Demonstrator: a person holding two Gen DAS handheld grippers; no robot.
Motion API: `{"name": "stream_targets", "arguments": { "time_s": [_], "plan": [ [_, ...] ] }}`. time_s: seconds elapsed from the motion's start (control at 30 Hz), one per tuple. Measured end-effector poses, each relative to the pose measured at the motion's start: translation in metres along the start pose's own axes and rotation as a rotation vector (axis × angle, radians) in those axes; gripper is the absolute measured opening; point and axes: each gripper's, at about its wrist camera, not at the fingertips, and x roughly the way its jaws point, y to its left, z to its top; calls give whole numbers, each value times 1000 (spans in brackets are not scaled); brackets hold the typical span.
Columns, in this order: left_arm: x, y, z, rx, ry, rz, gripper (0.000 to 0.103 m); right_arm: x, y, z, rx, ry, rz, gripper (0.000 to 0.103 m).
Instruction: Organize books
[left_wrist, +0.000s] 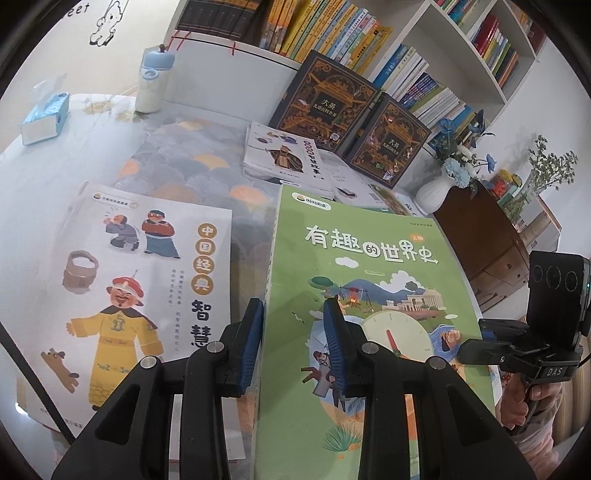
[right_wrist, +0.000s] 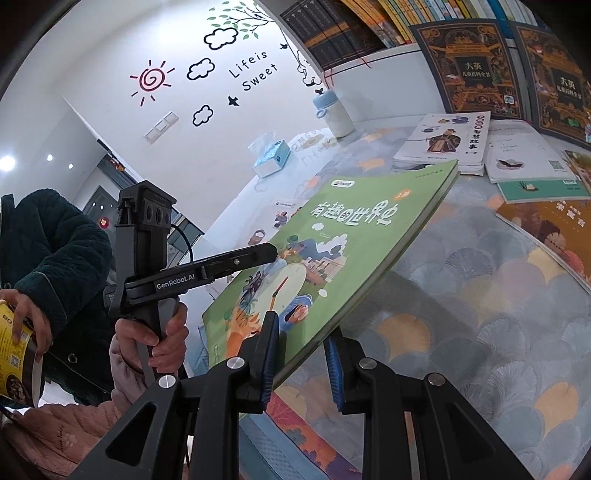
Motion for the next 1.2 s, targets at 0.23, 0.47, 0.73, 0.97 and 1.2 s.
{"name": "stream_targets", "arguments": {
  "time_s": [0.23, 0.47, 0.73, 0.97, 1.2],
  "plan": [
    [-9, 4, 3, -14, -24, 2, 30, 5, 10, 3, -30, 9, 28, 23],
    [-24, 22, 11, -53, -63, 4, 30, 18, 18, 16, -47, 4, 62, 23],
    [-43, 60, 20, -115, -108, 41, 30, 56, 28, 35, -59, 22, 122, 23],
    [-60, 96, 21, -152, -121, 84, 30, 102, 38, 53, -50, 60, 187, 24],
    [-51, 138, 19, -168, -85, 144, 30, 155, 37, 54, -10, 92, 213, 24]
  ]
}}
